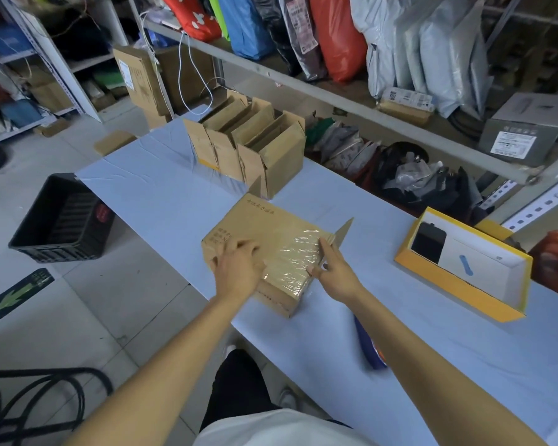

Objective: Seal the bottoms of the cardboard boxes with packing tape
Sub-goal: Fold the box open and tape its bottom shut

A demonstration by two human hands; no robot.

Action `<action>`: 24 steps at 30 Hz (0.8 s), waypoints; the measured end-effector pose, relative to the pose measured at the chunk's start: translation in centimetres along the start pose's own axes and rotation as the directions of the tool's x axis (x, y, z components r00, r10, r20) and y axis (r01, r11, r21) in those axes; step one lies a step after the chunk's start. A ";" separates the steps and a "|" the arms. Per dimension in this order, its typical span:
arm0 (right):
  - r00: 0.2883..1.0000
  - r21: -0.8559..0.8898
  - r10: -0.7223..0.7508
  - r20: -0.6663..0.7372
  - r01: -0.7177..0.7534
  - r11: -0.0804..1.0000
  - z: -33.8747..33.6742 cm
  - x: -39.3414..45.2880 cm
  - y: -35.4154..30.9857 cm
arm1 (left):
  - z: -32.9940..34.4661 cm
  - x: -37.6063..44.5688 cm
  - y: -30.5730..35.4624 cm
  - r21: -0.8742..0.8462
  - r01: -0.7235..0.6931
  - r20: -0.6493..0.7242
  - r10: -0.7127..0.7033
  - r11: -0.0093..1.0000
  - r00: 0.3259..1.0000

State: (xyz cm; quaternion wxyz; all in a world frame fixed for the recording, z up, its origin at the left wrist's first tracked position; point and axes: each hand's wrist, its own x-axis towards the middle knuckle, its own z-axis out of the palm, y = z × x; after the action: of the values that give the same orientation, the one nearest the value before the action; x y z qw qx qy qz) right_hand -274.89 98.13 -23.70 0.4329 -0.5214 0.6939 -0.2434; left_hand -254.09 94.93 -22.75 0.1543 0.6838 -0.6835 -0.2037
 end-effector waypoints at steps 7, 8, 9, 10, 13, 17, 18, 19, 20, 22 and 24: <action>0.986 0.321 0.138 0.093 -0.161 0.933 -0.7 0.7 -0.4 | -2.7 7.1 -4.3 -0.092 0.212 0.294 -0.177 0.973 0.939; 0.980 0.341 0.150 0.134 -0.188 0.921 -0.4 0.7 -0.7 | -3.1 7.5 -4.9 -0.219 0.243 0.378 -0.147 0.945 0.914; 0.974 0.350 0.156 0.164 -0.205 0.914 0.2 0.7 -1.0 | -3.5 7.7 -5.3 -0.310 0.257 0.431 -0.105 0.915 0.896; 0.973 0.345 0.155 0.170 -0.206 0.916 0.8 0.8 -1.4 | -3.9 7.8 -5.9 -0.358 0.250 0.449 -0.069 0.899 0.891; 0.990 0.322 0.070 0.120 -0.106 0.941 3.1 1.7 -3.5 | -5.1 8.5 -8.6 -0.453 0.232 0.389 -0.044 0.861 0.920; 0.991 0.201 -0.091 0.099 0.070 0.977 7.4 4.1 -9.3 | -9.6 9.6 -14.3 -0.487 0.226 0.244 -0.117 0.844 0.963; 0.987 0.198 -0.132 0.097 0.111 0.974 8.9 4.9 -11.0 | -11.1 10.1 -16.1 -0.511 0.227 0.227 -0.125 0.829 0.966; 0.982 0.197 -0.168 0.090 0.148 0.969 10.4 5.6 -12.8 | -12.7 10.8 -17.8 -0.535 0.230 0.215 -0.132 0.813 0.968; 0.976 0.196 -0.203 0.080 0.184 0.963 12.0 6.3 -14.6 | -14.4 11.6 -19.5 -0.553 0.228 0.200 -0.138 0.801 0.970; 0.966 0.196 -0.247 0.073 0.228 0.954 14.8 7.8 -18.3 | -18.2 13.2 -22.5 -0.583 0.215 0.168 -0.142 0.783 0.975; 0.963 0.168 -0.259 0.070 0.244 0.955 17.1 9.3 -22.0 | -21.8 14.9 -25.3 -0.588 0.181 0.149 -0.115 0.788 0.982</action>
State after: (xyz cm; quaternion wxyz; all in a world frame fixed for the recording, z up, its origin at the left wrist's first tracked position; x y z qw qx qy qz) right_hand -249.76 83.99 -18.19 0.4695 -0.5800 0.5800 -0.3267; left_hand -221.69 79.01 -17.21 0.3098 0.6396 -0.5353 -0.4565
